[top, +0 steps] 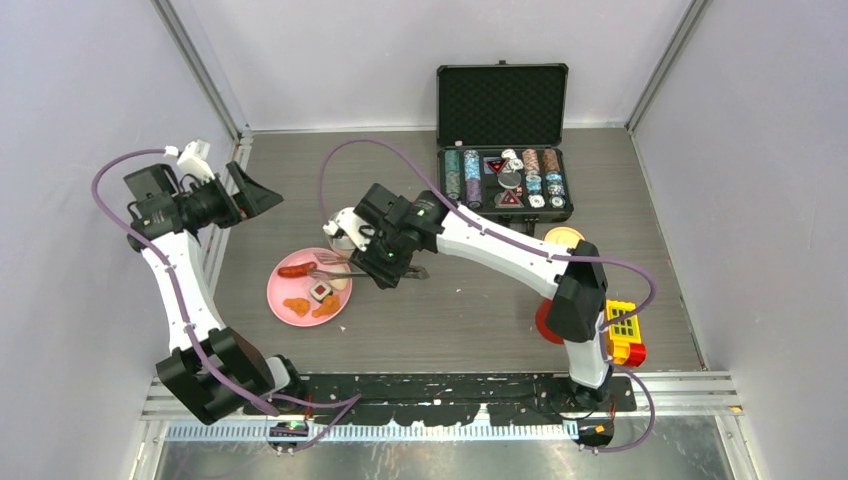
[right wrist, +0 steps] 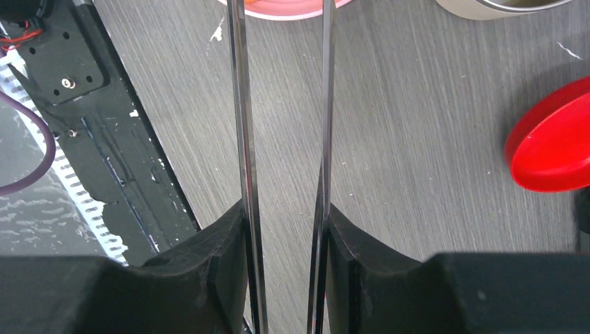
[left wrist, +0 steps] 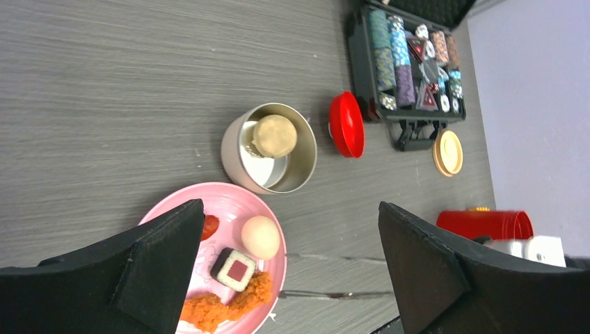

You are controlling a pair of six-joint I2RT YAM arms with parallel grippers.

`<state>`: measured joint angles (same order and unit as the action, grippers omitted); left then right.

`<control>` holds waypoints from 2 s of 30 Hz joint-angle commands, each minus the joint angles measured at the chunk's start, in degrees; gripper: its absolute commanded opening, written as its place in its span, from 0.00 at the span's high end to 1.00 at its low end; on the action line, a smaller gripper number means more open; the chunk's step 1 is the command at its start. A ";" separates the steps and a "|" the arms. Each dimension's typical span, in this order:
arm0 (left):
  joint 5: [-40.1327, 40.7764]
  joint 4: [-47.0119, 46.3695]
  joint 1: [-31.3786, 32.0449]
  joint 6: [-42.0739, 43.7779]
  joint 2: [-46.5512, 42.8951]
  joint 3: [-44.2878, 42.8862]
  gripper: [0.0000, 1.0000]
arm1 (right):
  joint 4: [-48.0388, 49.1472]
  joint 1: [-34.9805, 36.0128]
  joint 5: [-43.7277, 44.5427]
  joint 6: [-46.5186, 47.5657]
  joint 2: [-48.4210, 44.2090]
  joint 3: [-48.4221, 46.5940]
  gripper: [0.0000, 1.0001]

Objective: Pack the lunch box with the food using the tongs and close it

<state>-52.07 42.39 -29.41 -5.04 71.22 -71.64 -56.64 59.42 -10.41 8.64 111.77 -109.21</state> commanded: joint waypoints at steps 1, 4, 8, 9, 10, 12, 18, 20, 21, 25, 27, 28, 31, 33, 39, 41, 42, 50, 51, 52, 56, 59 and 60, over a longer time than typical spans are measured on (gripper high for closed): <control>-2.15 1.86 -3.30 0.46 1.29 -3.49 0.02 | -1.48 2.20 2.73 0.96 1.42 -4.04 0.57; -2.00 2.67 -3.93 1.37 1.71 -4.33 0.02 | -2.89 2.97 3.89 0.59 2.88 -5.33 0.57; -1.98 2.35 -4.67 1.78 1.99 -4.07 0.02 | -4.59 3.79 5.44 0.35 4.79 -7.26 0.57; -2.04 2.24 -4.79 1.74 1.99 -3.99 0.02 | -4.82 3.92 5.67 0.25 5.21 -7.68 0.57; -2.13 2.11 -4.99 1.66 2.06 -3.81 0.02 | -5.06 3.96 5.79 0.16 5.55 -8.07 0.57; -2.43 1.82 -5.08 1.54 2.08 -3.47 0.02 | -5.78 4.21 5.91 0.14 6.52 -9.22 0.57; -3.29 1.26 -5.43 1.52 1.96 -2.53 0.02 | -6.94 4.44 5.09 -0.04 8.78 -10.86 0.57; -3.50 1.20 -5.48 1.52 1.83 -2.24 0.02 | -7.42 4.43 5.12 -0.20 9.58 -11.80 0.56; -3.74 1.11 -5.58 1.52 1.75 -2.07 0.02 | -7.80 4.41 4.95 -0.28 10.09 -12.41 0.56; -4.16 0.45 -5.87 1.02 1.49 -1.37 0.02 | -9.36 4.46 3.60 -1.27 11.60 -14.56 0.54; -4.47 -0.33 -6.06 0.39 1.35 -0.81 0.02 | -9.21 4.46 3.57 -1.50 11.82 -14.77 0.54; -4.68 -0.72 -6.15 -0.04 1.26 -0.52 0.02 | -9.23 4.50 3.64 -1.57 11.93 -14.92 0.54; -5.17 -1.40 -6.19 -0.47 1.27 0.04 0.02 | -9.23 4.60 3.87 -1.61 12.32 -15.20 0.53; -5.37 -1.56 -6.26 -0.65 1.37 0.22 0.02 | -9.21 4.73 4.06 -1.61 12.63 -15.24 0.53; -6.41 -3.46 -6.67 -2.09 1.12 1.34 0.02 | -9.27 4.91 4.33 -1.70 13.46 -15.67 0.51; -6.64 -3.72 -6.76 -2.33 1.20 1.49 0.02 | -9.25 5.00 4.68 -1.70 13.71 -15.77 0.50; -6.68 -3.69 -6.76 -2.34 1.22 1.58 0.02 | -9.20 5.08 4.82 -1.70 13.86 -15.84 0.50; -7.35 -3.57 -7.41 -1.75 1.03 1.85 0.02 | -9.19 5.25 5.84 -1.54 15.28 -16.46 0.49; -7.54 -3.50 -7.43 -1.80 1.10 1.87 0.02 | -9.19 5.33 5.99 -1.53 15.44 -16.55 0.49; -7.74 -3.60 -7.48 -1.82 1.13 1.93 0.02 | -9.15 5.35 6.14 -1.53 15.61 -16.62 0.49; -7.95 -3.50 -7.53 -1.67 1.35 2.02 0.02 | -9.11 5.34 6.73 -1.48 16.10 -17.15 0.49; -8.09 -3.59 -7.57 -1.48 1.51 2.11 0.02 | -8.93 5.33 7.05 -1.27 16.29 -17.42 0.49; -8.08 -3.58 -7.61 -1.47 1.63 2.19 0.02 | -8.92 5.35 7.12 -1.19 16.41 -17.56 0.49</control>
<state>-58.15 40.53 -36.45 -6.98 73.54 -69.49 -66.06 64.45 -4.71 7.38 128.40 -123.46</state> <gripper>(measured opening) 0.977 0.509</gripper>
